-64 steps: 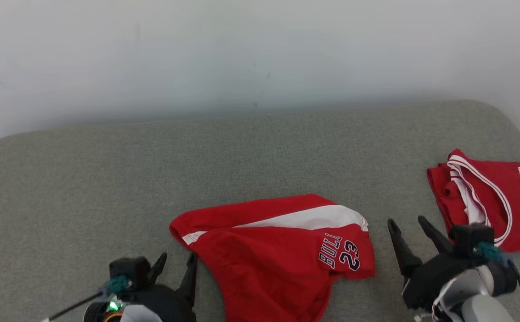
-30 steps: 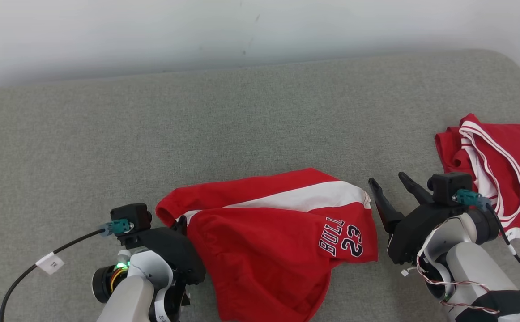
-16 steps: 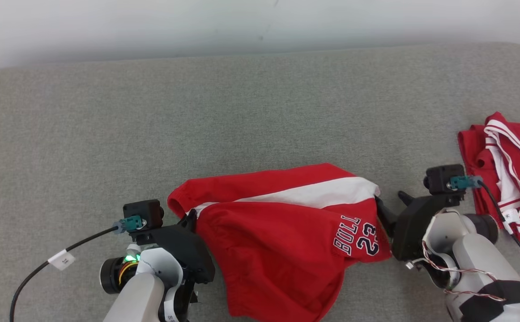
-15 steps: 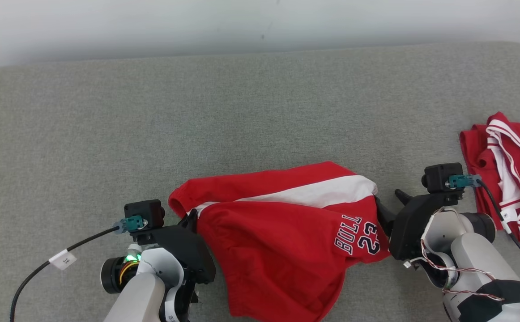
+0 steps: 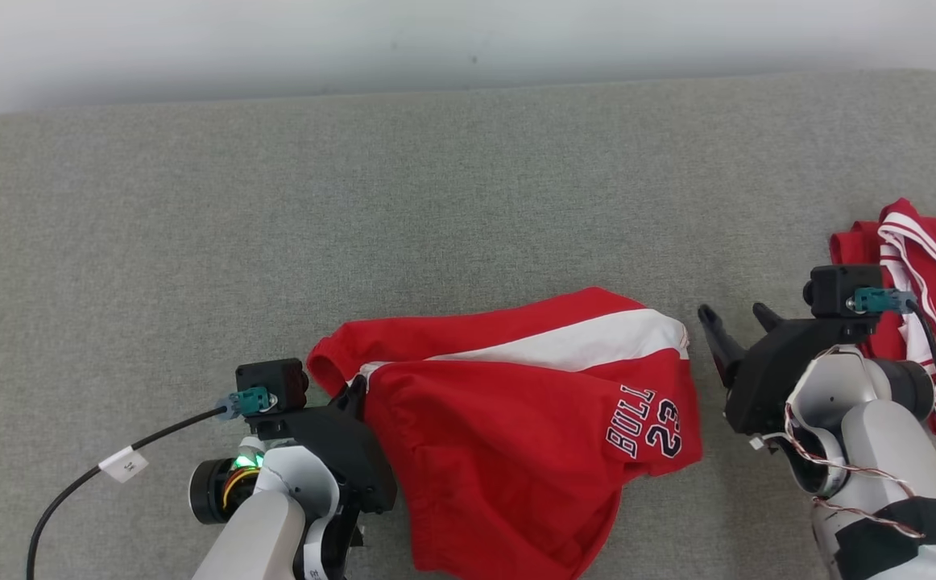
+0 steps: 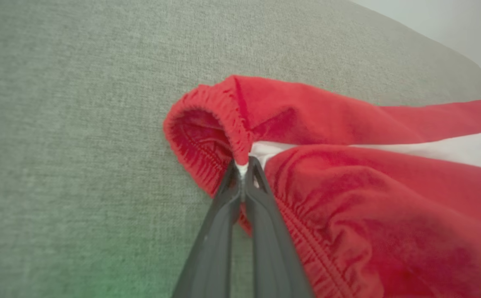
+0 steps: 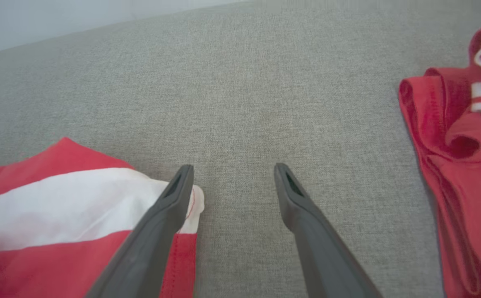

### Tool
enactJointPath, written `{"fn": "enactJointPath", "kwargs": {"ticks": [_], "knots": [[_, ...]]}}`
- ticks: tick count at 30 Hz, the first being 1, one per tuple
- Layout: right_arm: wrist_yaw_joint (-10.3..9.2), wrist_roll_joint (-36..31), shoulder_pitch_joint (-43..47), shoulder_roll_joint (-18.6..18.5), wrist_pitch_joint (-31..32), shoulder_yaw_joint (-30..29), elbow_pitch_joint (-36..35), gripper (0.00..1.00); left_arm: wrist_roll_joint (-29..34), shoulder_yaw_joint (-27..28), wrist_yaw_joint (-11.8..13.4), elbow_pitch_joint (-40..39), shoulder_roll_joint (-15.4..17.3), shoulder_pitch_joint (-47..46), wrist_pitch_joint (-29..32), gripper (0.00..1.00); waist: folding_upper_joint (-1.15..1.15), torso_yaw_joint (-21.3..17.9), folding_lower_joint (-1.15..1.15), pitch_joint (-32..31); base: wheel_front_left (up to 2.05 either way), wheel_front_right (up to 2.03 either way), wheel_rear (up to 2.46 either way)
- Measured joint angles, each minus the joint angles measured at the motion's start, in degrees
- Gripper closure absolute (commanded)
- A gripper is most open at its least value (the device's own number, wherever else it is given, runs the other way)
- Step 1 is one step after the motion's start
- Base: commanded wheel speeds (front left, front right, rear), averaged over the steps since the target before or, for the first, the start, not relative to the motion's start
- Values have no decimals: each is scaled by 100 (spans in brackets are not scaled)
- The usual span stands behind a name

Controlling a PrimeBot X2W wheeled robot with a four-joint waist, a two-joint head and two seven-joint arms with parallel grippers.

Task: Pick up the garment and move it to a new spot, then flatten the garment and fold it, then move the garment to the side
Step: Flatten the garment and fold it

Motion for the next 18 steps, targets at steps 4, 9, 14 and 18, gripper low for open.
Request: {"fn": "enactJointPath", "kwargs": {"ticks": [4,9,14,18], "knots": [[1,-236,129,319,254,-155,-541,0,-25,-12,4,-3,22,2,35,100,0,-39,0,-43,0,0,0],[0,-412,328,461,693,-182,-813,0,-27,-38,24,-34,36,5,43,100,0,-50,0,-33,0,0,0],[0,-566,317,552,944,-222,-732,0,-27,-79,23,-67,37,3,44,100,0,-12,0,23,0,0,0],[0,-839,225,584,1056,-358,-492,0,-29,-118,21,-93,37,-1,43,100,0,35,0,61,0,0,0]]}}
